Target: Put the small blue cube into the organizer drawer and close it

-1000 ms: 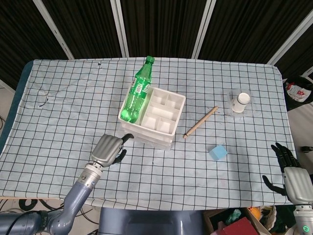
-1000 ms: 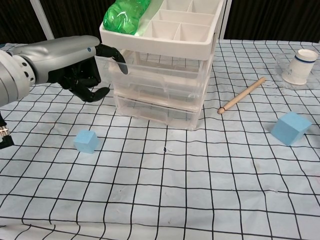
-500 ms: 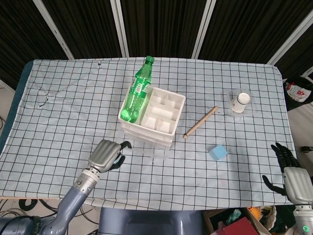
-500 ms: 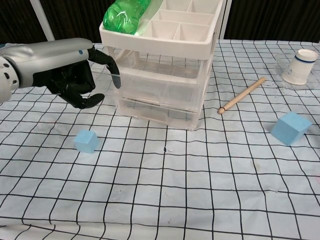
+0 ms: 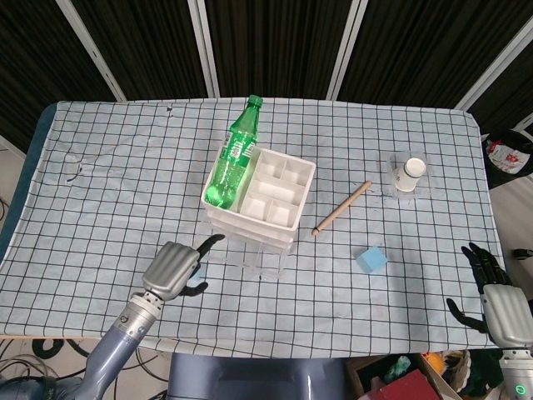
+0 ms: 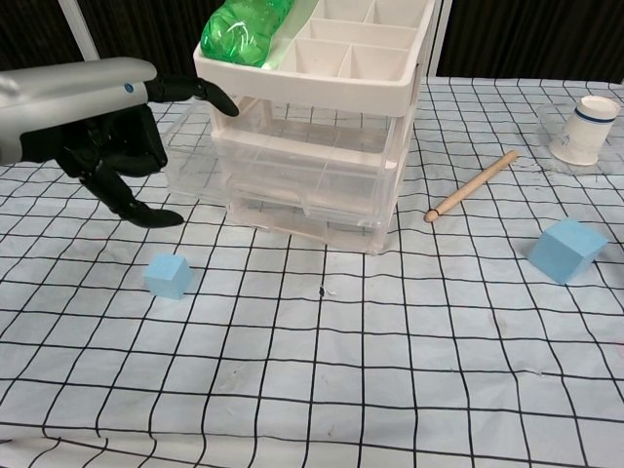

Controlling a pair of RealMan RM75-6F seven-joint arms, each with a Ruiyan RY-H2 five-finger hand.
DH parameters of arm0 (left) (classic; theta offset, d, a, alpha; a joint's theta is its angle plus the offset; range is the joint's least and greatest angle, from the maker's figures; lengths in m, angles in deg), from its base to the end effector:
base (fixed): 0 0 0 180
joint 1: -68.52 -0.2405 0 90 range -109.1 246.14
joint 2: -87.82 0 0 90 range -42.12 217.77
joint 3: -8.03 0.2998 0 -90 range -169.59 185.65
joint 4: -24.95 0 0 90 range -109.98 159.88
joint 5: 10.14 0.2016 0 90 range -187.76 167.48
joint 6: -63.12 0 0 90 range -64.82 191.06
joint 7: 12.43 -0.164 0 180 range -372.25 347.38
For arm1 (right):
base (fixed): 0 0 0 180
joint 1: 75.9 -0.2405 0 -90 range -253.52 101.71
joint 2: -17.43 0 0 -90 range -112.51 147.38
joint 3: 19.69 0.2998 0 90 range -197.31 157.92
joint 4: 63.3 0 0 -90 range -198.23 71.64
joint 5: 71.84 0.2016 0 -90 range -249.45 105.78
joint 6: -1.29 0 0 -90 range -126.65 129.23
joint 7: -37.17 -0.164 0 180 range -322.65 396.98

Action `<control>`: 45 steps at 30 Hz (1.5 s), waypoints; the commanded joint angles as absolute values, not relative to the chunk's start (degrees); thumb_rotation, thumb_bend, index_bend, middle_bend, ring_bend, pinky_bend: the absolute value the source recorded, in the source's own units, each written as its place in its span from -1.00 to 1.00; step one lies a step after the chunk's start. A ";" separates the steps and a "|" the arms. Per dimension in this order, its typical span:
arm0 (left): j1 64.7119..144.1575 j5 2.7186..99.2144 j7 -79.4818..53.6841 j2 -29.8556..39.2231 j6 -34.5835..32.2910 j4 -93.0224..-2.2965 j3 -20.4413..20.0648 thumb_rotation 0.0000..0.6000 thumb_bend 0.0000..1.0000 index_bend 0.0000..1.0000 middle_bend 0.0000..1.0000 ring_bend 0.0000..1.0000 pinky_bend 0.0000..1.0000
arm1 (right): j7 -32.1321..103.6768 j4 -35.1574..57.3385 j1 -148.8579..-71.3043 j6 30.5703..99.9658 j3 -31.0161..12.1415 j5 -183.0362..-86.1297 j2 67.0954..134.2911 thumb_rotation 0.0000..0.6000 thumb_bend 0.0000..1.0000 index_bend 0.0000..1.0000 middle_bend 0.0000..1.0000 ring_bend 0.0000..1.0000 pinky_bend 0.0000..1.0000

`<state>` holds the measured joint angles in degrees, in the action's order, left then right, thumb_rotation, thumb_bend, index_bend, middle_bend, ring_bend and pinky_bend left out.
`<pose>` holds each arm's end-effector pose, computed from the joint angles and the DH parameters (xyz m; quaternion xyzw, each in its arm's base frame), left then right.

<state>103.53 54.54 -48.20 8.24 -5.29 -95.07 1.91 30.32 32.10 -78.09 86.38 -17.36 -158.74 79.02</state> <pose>-0.1230 0.2872 0.0420 -0.7358 -0.3912 -0.4124 0.3680 -0.3461 -0.1851 0.1941 0.5654 -0.4374 0.4136 0.5638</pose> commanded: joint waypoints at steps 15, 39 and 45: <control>94.55 64.56 -45.17 19.83 -15.43 -96.05 7.82 1.00 -0.50 -0.55 1.00 0.97 0.80 | 30.54 32.12 -78.07 86.56 -17.47 -159.15 79.04 1.00 -0.48 -0.99 -1.00 -1.00 -0.65; 98.01 50.57 -45.87 9.79 -2.24 -79.56 6.77 1.00 -0.45 -0.47 1.00 1.00 0.85 | 30.24 32.07 -78.03 86.63 -17.38 -159.02 79.01 1.00 -0.48 -0.99 -1.00 -1.00 -0.65; 100.12 47.98 -45.92 5.96 0.91 -76.41 5.36 1.00 -0.45 -0.46 1.00 1.00 0.86 | 30.18 32.03 -78.05 86.60 -17.35 -159.00 79.02 1.00 -0.48 -0.99 -1.00 -1.00 -0.65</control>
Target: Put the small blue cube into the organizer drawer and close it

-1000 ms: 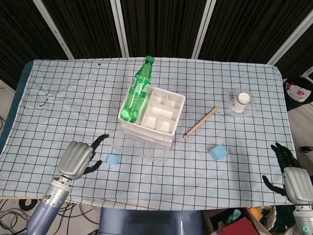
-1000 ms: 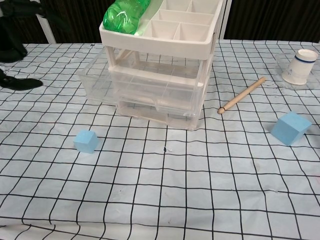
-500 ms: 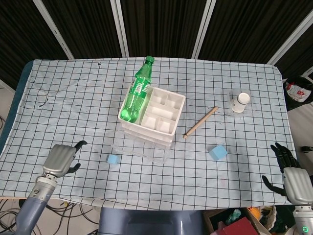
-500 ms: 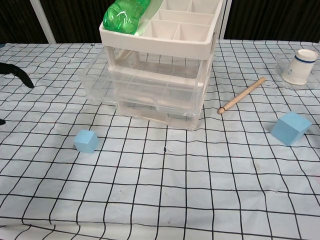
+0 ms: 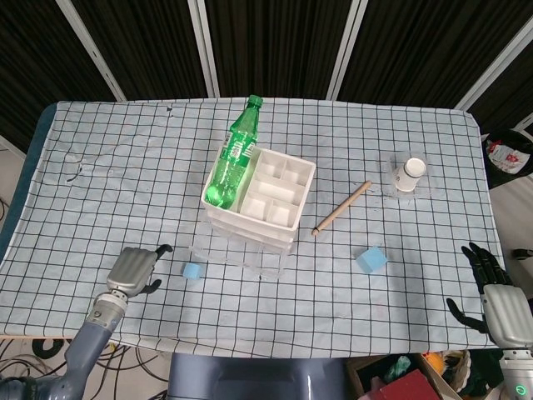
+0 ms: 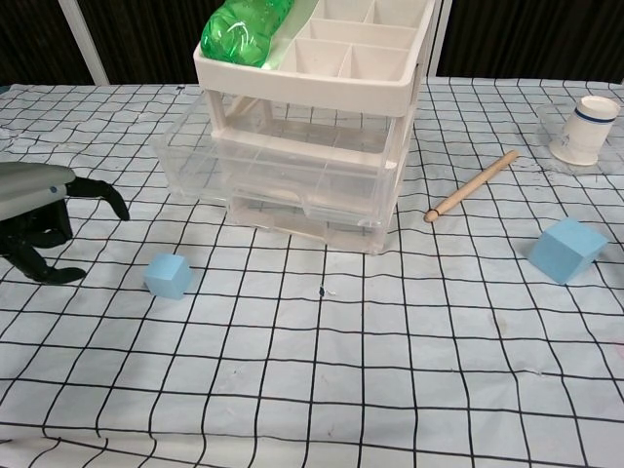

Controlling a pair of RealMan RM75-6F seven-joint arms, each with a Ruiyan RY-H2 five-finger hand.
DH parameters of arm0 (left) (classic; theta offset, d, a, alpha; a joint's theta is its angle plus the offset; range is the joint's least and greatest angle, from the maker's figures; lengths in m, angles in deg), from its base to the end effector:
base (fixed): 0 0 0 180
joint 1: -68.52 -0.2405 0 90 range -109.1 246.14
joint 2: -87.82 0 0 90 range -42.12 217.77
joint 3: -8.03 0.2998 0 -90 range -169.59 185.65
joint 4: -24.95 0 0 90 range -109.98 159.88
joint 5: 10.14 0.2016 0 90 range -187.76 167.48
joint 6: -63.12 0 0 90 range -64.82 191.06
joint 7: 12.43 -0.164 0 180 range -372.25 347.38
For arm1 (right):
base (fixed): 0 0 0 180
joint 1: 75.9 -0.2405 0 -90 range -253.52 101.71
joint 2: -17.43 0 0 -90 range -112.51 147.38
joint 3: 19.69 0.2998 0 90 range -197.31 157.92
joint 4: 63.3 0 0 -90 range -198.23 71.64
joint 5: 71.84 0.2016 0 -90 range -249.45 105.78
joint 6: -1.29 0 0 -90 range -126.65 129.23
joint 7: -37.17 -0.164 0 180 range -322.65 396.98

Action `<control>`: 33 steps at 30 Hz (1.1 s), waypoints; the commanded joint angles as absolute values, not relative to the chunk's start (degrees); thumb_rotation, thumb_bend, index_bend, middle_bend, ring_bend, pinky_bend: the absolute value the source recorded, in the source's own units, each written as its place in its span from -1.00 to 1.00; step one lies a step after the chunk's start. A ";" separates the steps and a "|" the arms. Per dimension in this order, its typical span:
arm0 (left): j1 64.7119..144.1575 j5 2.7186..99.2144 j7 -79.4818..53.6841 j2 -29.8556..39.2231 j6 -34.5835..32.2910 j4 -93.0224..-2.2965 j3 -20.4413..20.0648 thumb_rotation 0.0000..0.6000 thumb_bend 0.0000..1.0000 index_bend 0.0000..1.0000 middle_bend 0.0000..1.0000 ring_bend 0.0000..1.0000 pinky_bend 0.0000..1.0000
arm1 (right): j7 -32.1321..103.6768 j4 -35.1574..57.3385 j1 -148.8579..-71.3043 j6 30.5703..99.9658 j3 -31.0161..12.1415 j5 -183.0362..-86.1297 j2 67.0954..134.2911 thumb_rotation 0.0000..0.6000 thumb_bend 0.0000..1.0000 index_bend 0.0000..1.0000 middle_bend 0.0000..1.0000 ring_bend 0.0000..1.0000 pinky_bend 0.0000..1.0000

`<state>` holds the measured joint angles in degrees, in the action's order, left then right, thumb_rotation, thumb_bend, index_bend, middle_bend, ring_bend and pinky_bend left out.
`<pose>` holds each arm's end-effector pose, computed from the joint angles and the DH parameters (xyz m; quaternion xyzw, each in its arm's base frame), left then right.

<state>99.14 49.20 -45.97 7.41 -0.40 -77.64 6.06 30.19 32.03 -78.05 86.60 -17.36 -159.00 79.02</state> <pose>-0.2364 0.2980 0.0166 -0.7417 -0.4139 -0.2740 0.4512 -0.3455 -0.1849 0.1945 0.5658 -0.4359 0.4156 0.5632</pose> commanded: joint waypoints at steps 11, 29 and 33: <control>102.23 45.99 -46.62 0.96 2.99 -72.80 4.77 1.00 -0.48 -0.39 1.00 1.00 0.86 | 30.04 31.93 -78.08 86.56 -17.29 -158.89 79.00 1.00 -0.48 -0.99 -1.00 -1.00 -0.65; 102.74 44.88 -46.17 -2.24 2.19 -70.37 4.79 1.00 -0.24 -0.05 1.00 1.00 0.86 | 29.84 31.98 -78.00 86.80 -17.35 -159.19 79.00 1.00 -0.48 -0.99 -1.00 -1.00 -0.65; 102.08 47.60 -45.26 -0.67 0.41 -71.64 5.14 1.00 -0.24 -0.04 1.00 1.00 0.86 | 29.64 31.97 -77.95 86.86 -17.32 -159.11 78.94 1.00 -0.48 -0.99 -1.00 -1.00 -0.65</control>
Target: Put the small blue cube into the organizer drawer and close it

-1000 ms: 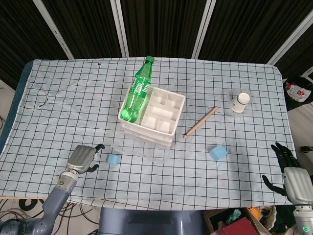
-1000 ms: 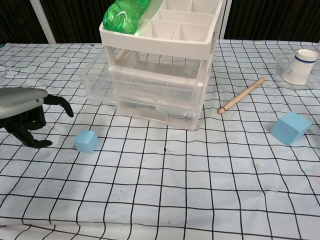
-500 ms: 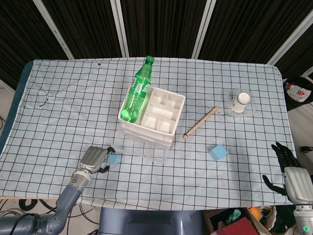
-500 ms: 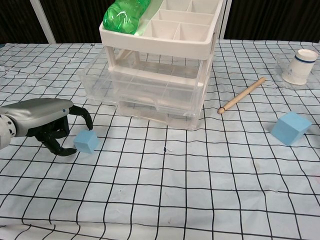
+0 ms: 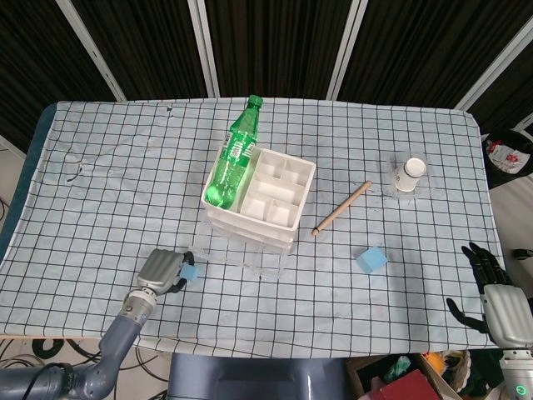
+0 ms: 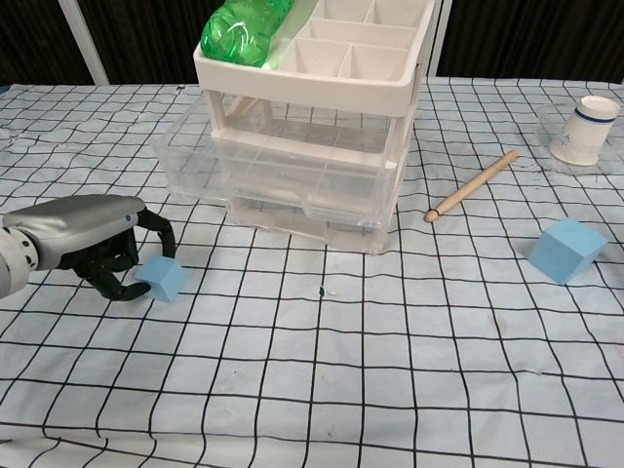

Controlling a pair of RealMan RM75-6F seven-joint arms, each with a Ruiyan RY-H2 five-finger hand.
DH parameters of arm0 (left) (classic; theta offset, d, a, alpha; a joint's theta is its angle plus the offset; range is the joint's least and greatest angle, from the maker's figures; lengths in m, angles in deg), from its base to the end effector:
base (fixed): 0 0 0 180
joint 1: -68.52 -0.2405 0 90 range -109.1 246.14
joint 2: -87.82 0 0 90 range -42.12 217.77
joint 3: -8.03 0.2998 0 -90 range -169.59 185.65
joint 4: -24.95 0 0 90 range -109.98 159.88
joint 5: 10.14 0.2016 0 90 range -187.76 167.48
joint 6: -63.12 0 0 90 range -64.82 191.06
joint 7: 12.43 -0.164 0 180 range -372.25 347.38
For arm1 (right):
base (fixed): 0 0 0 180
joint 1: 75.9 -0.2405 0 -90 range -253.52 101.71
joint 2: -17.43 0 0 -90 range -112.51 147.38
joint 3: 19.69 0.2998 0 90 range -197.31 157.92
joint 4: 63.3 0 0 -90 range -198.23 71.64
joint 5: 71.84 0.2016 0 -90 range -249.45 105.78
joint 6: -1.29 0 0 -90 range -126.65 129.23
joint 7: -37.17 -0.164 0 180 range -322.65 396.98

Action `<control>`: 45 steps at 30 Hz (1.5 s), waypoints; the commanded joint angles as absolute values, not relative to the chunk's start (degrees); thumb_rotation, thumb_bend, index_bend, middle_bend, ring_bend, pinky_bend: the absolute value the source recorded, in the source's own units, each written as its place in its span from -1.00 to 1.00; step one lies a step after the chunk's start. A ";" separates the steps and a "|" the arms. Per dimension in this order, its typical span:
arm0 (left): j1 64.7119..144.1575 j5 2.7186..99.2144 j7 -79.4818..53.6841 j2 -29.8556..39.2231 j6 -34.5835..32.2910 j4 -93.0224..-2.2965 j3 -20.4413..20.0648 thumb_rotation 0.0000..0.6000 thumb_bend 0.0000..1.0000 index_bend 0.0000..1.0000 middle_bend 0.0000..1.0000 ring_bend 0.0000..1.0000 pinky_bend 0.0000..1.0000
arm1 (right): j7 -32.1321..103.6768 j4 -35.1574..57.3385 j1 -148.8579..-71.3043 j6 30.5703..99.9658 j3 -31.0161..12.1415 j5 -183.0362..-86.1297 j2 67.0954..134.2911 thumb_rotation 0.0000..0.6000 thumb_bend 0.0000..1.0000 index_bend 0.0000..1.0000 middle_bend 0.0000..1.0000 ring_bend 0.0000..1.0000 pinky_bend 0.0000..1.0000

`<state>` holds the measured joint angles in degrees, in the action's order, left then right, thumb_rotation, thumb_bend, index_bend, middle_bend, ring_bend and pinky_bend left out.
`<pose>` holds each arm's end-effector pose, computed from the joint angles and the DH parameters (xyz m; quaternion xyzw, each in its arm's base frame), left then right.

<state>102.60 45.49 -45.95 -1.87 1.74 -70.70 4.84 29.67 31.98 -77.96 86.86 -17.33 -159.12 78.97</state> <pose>-0.2183 0.3102 -0.0373 -0.7444 -0.4322 -0.2804 0.4248 -0.3453 -0.1845 0.1955 0.5636 -0.4364 0.4191 0.5623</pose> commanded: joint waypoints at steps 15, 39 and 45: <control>97.31 62.19 -39.21 15.60 -9.31 -87.38 6.40 1.00 -0.24 -0.04 1.00 1.00 0.86 | 30.11 32.08 -77.95 86.88 -17.33 -159.11 79.07 1.00 -0.48 -0.99 -1.00 -1.00 -0.65; 109.75 53.87 -49.19 5.71 -3.80 -88.42 -5.04 1.00 -0.25 -0.07 1.00 1.00 0.86 | 29.81 31.98 -78.01 86.72 -17.24 -158.93 79.01 1.00 -0.48 -0.99 -1.00 -1.00 -0.65; 111.35 51.18 -50.93 2.00 -4.09 -84.49 -5.46 1.00 -0.60 -0.24 1.00 1.00 0.86 | 29.77 31.93 -78.02 86.74 -17.27 -159.05 79.01 1.00 -0.48 -0.99 -1.00 -1.00 -0.65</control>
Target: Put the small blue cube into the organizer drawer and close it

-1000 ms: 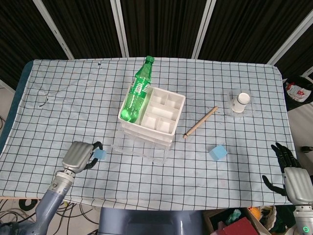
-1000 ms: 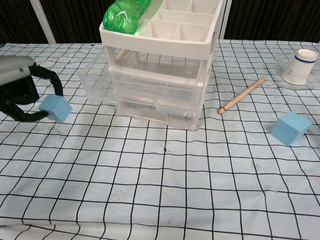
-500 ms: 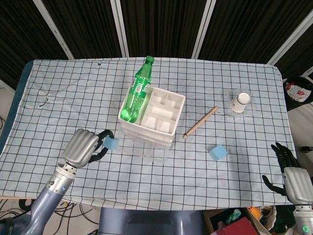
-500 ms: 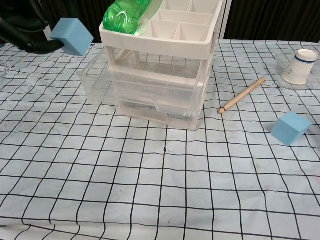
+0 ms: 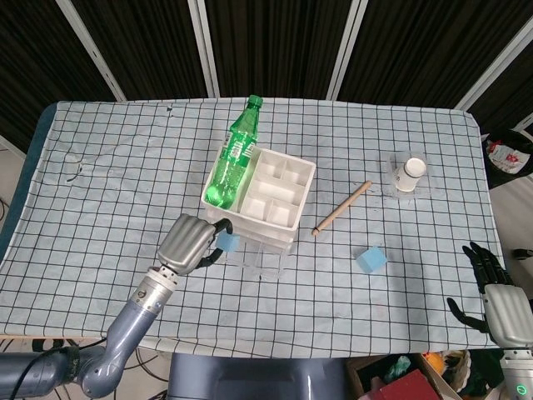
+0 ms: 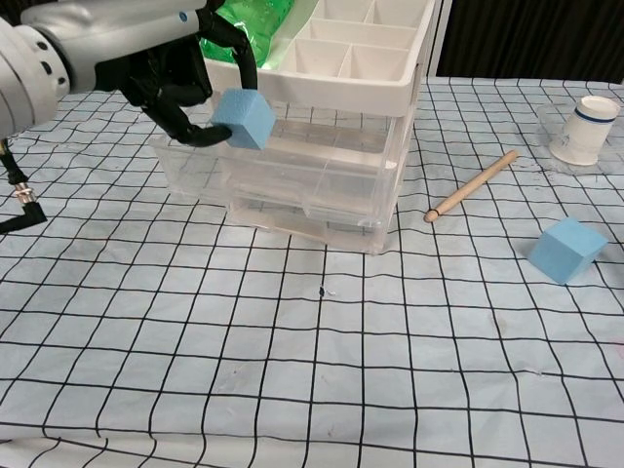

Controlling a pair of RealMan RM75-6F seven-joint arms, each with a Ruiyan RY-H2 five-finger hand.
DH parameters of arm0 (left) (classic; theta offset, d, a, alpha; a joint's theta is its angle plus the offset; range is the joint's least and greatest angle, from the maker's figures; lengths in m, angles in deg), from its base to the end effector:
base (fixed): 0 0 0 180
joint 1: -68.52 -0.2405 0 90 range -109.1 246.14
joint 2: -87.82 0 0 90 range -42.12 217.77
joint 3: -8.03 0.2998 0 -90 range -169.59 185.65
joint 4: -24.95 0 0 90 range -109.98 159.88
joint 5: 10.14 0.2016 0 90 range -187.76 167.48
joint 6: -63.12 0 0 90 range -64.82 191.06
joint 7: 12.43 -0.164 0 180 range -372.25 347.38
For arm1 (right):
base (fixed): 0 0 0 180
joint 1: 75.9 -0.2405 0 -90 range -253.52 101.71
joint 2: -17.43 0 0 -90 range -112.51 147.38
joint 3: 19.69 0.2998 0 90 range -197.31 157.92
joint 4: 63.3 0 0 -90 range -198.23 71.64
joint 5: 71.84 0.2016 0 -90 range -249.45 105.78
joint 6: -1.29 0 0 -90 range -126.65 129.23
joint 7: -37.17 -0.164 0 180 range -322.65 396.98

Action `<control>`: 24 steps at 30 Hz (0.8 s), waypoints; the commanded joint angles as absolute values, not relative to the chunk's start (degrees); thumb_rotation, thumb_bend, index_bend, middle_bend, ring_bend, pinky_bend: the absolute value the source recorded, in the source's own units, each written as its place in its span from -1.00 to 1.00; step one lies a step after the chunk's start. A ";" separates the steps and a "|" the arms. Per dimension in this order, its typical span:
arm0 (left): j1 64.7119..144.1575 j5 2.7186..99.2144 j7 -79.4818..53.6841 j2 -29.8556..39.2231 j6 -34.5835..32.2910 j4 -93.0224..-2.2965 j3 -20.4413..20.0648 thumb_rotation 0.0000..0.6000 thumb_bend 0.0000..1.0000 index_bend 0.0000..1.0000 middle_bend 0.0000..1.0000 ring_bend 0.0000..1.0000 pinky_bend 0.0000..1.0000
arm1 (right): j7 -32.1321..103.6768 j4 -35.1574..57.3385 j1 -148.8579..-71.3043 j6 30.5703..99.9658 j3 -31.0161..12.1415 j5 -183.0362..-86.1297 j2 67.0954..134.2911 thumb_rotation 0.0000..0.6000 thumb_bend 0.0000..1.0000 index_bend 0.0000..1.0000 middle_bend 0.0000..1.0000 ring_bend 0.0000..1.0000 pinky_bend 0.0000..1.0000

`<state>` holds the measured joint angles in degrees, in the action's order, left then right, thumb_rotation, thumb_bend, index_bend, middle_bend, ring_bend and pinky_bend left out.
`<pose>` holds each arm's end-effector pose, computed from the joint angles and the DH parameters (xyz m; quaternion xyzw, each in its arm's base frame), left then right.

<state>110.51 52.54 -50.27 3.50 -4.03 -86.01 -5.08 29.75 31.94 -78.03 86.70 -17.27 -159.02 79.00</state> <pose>-0.0879 0.3382 0.0334 -0.7340 -0.3243 -0.4466 0.3958 -0.3456 -0.1852 0.1953 0.5640 -0.4365 0.4182 0.5626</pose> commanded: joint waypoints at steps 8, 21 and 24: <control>110.34 54.04 -47.90 2.87 -5.56 -87.07 -4.68 1.00 -0.62 -0.28 1.00 1.00 0.86 | 29.85 31.88 -78.02 86.73 -17.23 -158.94 79.05 1.00 -0.48 -0.99 -1.00 -1.00 -0.65; 103.96 65.55 -40.62 12.13 -8.36 -94.87 2.93 1.00 -0.24 0.29 1.00 1.00 0.86 | 30.18 32.02 -77.95 86.80 -17.26 -158.92 79.06 1.00 -0.48 -0.98 -1.00 -1.00 -0.65; 102.83 66.60 -40.22 13.93 -7.95 -95.10 5.10 1.00 -0.21 0.34 1.00 1.00 0.86 | 30.24 32.09 -77.95 86.76 -17.29 -158.91 79.08 1.00 -0.48 -0.97 -1.00 -1.00 -0.65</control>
